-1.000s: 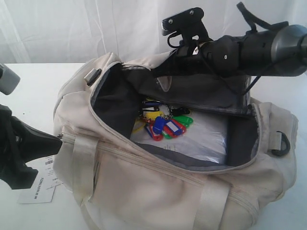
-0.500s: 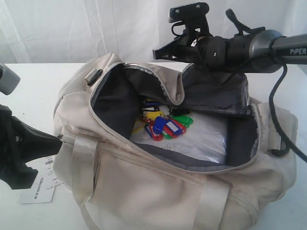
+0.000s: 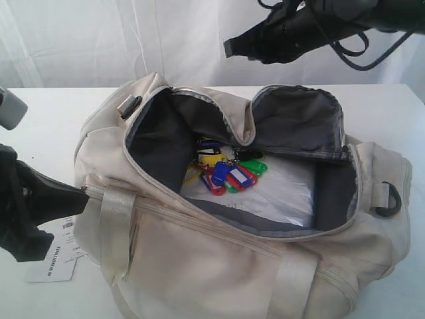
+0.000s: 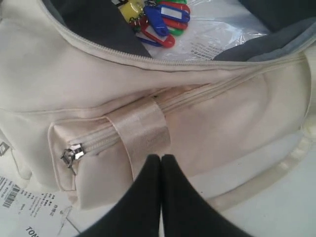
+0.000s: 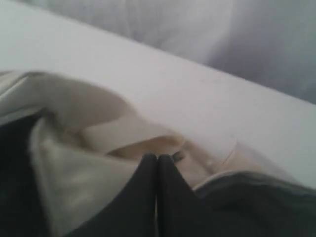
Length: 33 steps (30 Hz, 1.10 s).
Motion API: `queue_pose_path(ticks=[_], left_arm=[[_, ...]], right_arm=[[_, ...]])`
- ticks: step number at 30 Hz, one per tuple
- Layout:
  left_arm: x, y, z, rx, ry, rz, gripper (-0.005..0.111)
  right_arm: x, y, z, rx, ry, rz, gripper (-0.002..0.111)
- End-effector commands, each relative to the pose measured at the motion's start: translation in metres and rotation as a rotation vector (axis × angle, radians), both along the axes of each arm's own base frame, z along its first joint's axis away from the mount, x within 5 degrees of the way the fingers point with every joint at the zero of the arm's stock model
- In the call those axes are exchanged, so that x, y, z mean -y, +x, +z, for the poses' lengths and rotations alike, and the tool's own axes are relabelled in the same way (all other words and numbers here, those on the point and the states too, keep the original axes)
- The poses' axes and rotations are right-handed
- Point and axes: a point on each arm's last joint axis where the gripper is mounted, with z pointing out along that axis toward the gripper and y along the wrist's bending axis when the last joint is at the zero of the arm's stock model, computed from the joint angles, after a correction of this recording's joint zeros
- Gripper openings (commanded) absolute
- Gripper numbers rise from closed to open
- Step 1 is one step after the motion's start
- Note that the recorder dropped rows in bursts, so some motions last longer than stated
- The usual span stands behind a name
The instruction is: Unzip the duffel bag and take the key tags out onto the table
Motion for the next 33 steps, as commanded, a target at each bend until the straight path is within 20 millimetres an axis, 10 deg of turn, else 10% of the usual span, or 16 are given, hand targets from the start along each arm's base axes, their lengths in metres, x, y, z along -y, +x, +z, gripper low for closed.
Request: queue_pose_path(ticks=[1, 7, 13, 22, 33], left_arm=[[0.001, -0.003, 0.001, -0.005, -0.014, -0.024, 0.0], [0.001, -0.003, 0.001, -0.003, -0.012, -0.027, 0.0], [0.002, -0.003, 0.002, -0.006, -0.015, -0.027, 0.0], [0.002, -0.003, 0.002, -0.006, -0.015, -0.027, 0.0], [0.002, -0.003, 0.002, -0.01, -0.023, -0.025, 0.0]], right_arm=[[-0.033, -0.059, 0.006, -0.141, -0.08, 0.408, 0.0], [-0.068, -0.07, -0.016, -0.102, -0.155, 0.484, 0.0], [-0.064, -0.035, -0.06, -0.046, -0.369, 0.283, 0.0], [-0.072, 0.003, -0.054, 0.355, -0.314, 0.105, 0.0], [-0.078, 0.041, -0.092, 0.28, -0.497, -0.067, 0.0]])
